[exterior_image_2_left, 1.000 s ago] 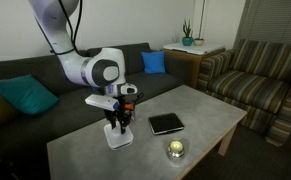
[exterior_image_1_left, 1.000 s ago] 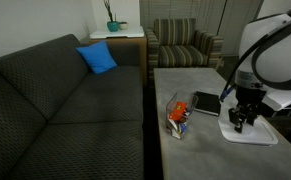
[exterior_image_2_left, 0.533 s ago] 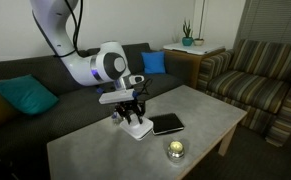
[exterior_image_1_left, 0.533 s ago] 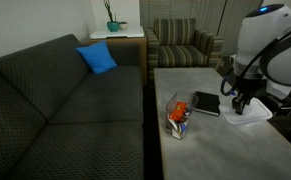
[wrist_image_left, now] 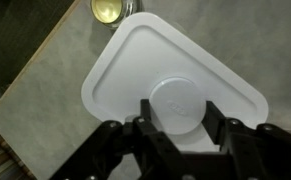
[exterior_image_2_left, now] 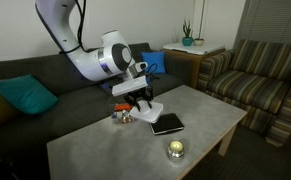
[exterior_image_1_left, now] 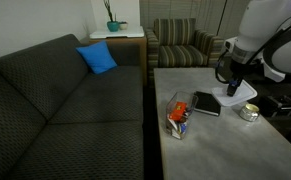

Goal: Put the white lid on the storage bowl then push the button on the lid

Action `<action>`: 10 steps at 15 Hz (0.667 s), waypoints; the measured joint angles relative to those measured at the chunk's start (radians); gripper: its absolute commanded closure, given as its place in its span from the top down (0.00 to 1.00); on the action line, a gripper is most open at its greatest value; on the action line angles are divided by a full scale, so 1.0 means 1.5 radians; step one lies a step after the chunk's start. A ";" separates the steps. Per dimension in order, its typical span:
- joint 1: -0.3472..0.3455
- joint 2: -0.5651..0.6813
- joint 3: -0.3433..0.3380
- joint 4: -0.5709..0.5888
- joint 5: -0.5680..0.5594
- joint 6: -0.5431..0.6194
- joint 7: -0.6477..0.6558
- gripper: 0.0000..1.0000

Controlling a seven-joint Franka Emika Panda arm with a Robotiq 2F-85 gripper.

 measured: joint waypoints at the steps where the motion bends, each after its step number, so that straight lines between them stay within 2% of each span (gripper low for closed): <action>1: 0.000 0.000 0.000 0.000 0.000 0.000 -0.001 0.54; 7: 0.000 0.000 0.000 0.000 -0.001 0.001 -0.001 0.54; 8: 0.000 0.000 0.000 0.000 -0.001 0.001 -0.001 0.29; 10: 0.000 0.000 0.000 0.000 0.000 0.001 -0.001 0.29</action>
